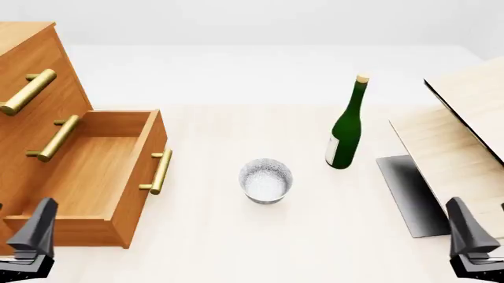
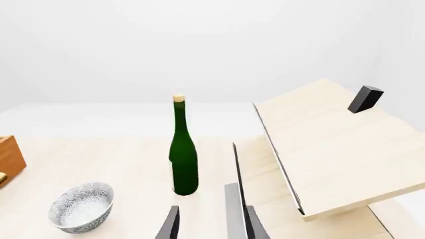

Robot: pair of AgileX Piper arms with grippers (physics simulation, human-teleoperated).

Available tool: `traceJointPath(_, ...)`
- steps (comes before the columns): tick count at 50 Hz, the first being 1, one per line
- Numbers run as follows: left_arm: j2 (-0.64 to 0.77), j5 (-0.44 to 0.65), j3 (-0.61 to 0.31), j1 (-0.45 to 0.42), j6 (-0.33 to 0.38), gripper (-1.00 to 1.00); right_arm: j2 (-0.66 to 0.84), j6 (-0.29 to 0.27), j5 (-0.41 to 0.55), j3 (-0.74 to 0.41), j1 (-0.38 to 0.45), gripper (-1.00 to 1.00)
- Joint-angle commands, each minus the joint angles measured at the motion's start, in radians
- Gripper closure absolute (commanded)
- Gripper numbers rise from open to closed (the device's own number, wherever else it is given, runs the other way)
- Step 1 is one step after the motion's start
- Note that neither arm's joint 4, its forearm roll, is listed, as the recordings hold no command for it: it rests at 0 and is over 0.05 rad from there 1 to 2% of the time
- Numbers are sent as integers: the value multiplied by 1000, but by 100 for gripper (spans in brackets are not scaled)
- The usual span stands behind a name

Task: Put the bowl in the bottom drawer of the cabinet and close it.

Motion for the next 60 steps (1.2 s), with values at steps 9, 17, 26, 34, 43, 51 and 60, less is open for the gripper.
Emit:
traceJointPath(9,13,-6,-1,-1,1,-100,-1,-3,1,-2,1,-100)
traceJointPath(17,13,-6,-1,-11,22,-100,1,0,2,-2,2,-100)
traceJointPath(26,20,-8,-1,-14,31,-100,0,0,2,-2,2,-100)
traceJointPath(34,24,-7,-2,-16,31,-100,0,0,2,-2,2,-100)
traceJointPath(43,28,8,-5,-30,35,-100,0,0,2,-2,2,-100)
traceJointPath(51,49,18,-16,-46,36,-100,0,0,2,-2,2,-100)
traceJointPath(60,70,33,-37,-67,42,-100,0,0,2,-2,1,-100)
